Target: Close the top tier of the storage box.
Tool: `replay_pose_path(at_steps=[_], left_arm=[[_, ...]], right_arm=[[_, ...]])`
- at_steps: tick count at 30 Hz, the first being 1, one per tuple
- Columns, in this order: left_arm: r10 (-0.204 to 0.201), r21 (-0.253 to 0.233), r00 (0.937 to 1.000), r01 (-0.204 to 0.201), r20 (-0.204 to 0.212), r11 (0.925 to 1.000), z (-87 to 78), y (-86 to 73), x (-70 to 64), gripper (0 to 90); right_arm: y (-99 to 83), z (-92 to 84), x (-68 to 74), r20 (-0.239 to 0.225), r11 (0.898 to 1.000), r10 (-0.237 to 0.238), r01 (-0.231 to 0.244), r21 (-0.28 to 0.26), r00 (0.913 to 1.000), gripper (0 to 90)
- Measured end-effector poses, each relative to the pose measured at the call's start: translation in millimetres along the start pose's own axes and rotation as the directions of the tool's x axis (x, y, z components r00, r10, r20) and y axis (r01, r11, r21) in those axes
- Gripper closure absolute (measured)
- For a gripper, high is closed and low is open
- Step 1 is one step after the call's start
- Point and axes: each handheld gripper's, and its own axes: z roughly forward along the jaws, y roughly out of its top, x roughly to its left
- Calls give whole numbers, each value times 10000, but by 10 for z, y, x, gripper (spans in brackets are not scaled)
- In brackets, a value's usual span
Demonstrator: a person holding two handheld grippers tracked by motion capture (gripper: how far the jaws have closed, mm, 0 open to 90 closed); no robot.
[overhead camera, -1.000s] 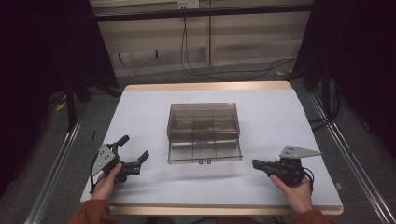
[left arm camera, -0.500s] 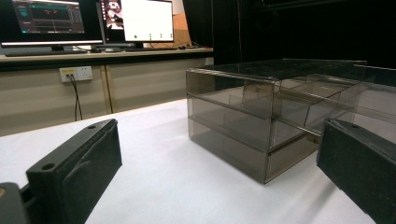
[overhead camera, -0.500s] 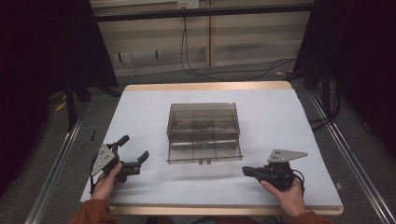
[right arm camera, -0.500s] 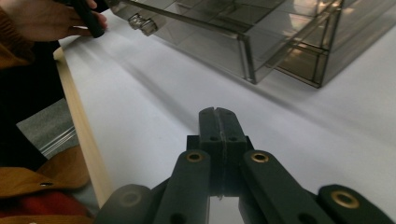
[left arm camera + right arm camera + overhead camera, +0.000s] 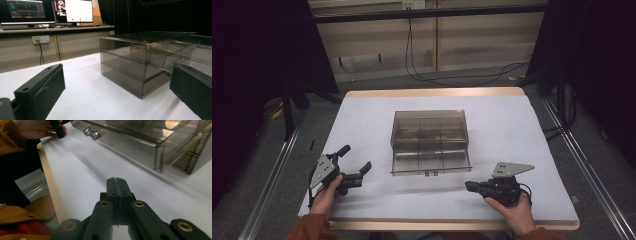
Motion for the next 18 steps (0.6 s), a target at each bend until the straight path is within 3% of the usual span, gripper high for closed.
replay_pose_path(at_steps=[18], left_arm=[[-1,-2,10000,1,2,10000,0,0,0,0]], right_arm=[[55,178,174,-625,9994,-336,339,42,9975,900]])
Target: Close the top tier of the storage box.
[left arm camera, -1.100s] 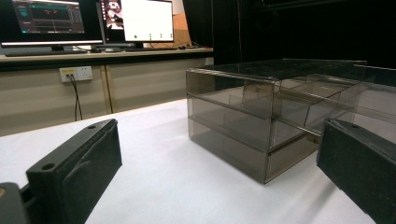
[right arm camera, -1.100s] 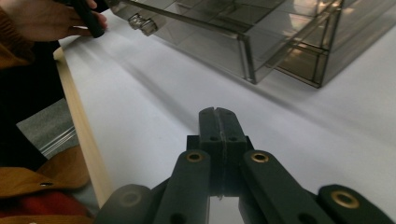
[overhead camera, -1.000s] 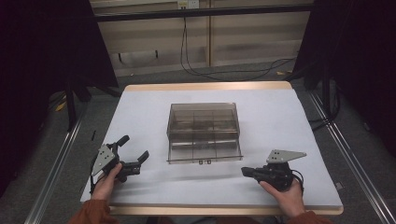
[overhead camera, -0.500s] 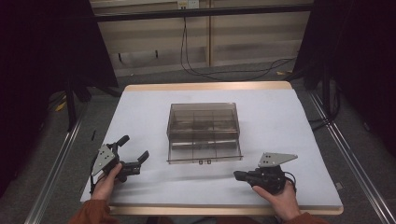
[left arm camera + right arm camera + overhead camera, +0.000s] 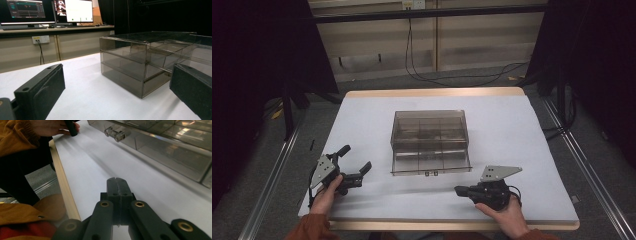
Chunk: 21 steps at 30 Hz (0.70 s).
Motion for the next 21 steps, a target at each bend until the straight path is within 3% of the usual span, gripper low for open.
replay_pose_path(at_steps=[21], left_arm=[[-16,3,10000,16,38,10000,3,0,0,0]], right_arm=[[122,246,128,-436,9992,-386,389,64,9983,900]])
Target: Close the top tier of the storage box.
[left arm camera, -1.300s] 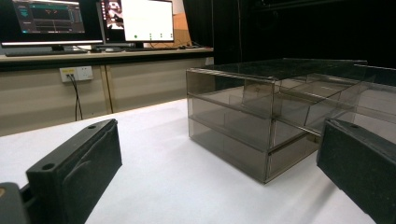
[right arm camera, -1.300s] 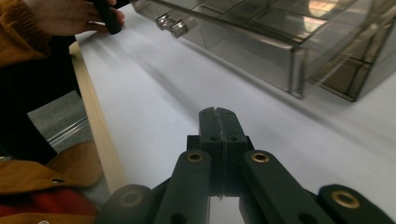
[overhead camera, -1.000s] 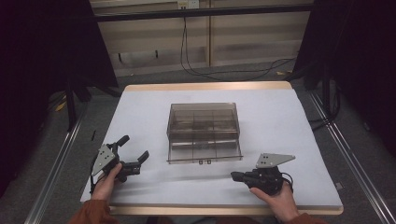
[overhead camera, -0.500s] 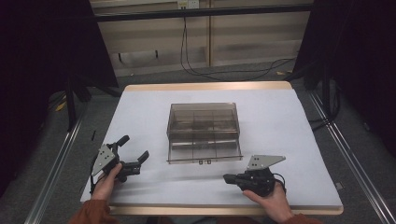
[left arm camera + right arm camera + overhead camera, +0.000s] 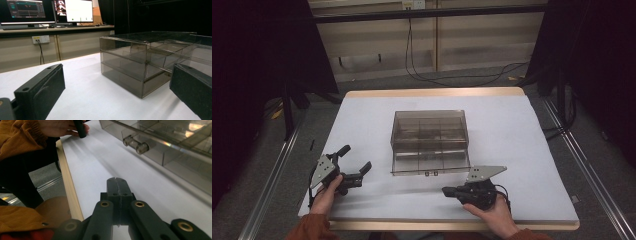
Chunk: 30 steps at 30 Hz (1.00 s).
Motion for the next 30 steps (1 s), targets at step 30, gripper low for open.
replay_pose_path(at_steps=[30], left_arm=[[8,3,10000,-7,-23,10000,-2,0,2,0]], right_arm=[[229,332,-37,196,9977,-659,661,-143,9976,900]])
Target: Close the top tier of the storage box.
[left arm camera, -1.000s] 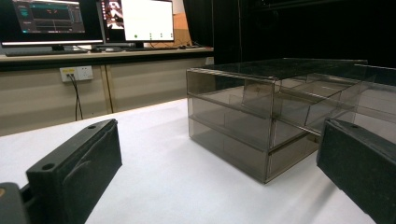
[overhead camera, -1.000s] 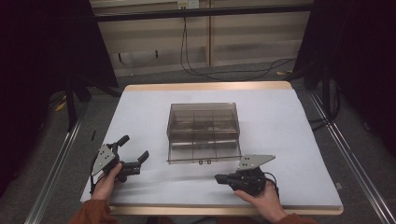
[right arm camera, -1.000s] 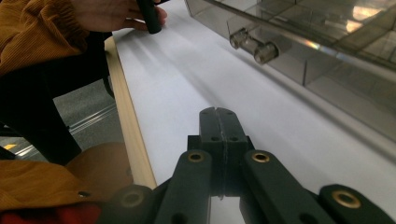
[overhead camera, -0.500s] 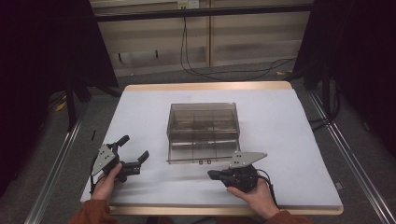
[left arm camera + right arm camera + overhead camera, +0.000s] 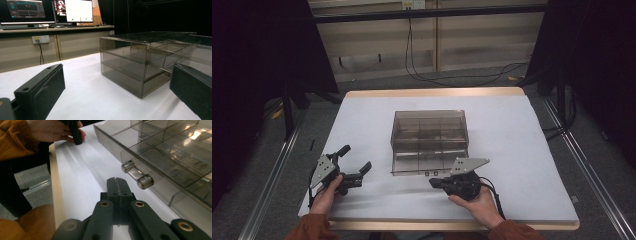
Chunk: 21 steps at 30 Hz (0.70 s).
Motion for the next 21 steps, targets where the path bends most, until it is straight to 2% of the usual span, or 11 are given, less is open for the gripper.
replay_pose_path(at_steps=[9,12,15,21], left_arm=[[1,5,10000,-1,6,10000,-1,0,1,0],[-8,5,10000,8,43,10000,2,0,0,0],[-5,8,10000,5,36,10000,2,0,0,0],[-7,9,10000,7,36,10000,2,0,0,0]], right_arm=[[17,55,-31,212,9999,108,-108,30,9997,900],[27,70,-29,139,9998,191,-190,-65,9997,900],[30,96,-12,248,9999,121,-123,78,9996,900],[39,102,-5,427,9999,145,-142,-84,9990,900]])
